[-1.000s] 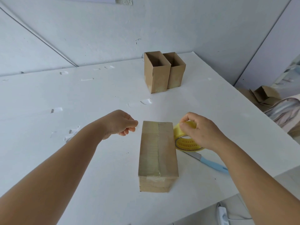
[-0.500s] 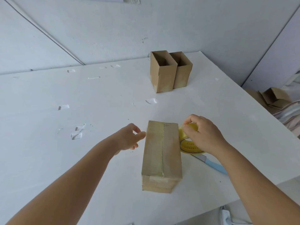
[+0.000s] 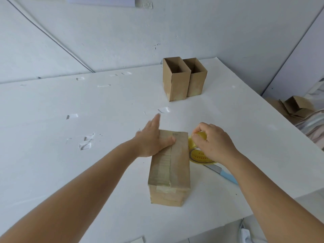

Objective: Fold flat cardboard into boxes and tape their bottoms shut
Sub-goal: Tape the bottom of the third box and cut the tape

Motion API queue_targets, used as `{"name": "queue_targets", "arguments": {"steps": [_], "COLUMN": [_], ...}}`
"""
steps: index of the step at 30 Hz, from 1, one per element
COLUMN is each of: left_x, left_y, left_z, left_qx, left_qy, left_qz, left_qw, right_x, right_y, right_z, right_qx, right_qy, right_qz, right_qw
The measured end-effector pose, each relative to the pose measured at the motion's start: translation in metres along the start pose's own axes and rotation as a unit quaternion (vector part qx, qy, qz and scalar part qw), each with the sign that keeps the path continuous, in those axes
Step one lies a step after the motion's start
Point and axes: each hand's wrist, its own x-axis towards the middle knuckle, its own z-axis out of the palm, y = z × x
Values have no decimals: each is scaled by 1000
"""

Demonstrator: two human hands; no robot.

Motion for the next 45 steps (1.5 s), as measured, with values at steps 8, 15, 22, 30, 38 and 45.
{"name": "queue_targets", "arguments": {"steps": [8,15,22,30,38,45], "left_x": [4,2,-9,-12,-10,-10], "left_y": [24,23,13,14,17,24], "left_z": [22,20,21,28,31,32], "left_qx": [283,327,231,208,204,204], "left_qy": [-2,58,95,133,121,106], "left_qz": [152,105,65,19,1,-5], "left_qw": [947,937,966,969,971,973], "right_x": [3,9,13,33,41,40], "right_y": [-2,-3,9,-2,16,11], "right_z": [0,-4,7,17,14,8], "right_qx": [-47,14,243,287,-25,-169], "right_qy": [25,-33,-40,-49,-66,-55], "right_qz": [-64,-76,13,15,-34,-84], "right_qw": [997,996,969,956,997,981]}}
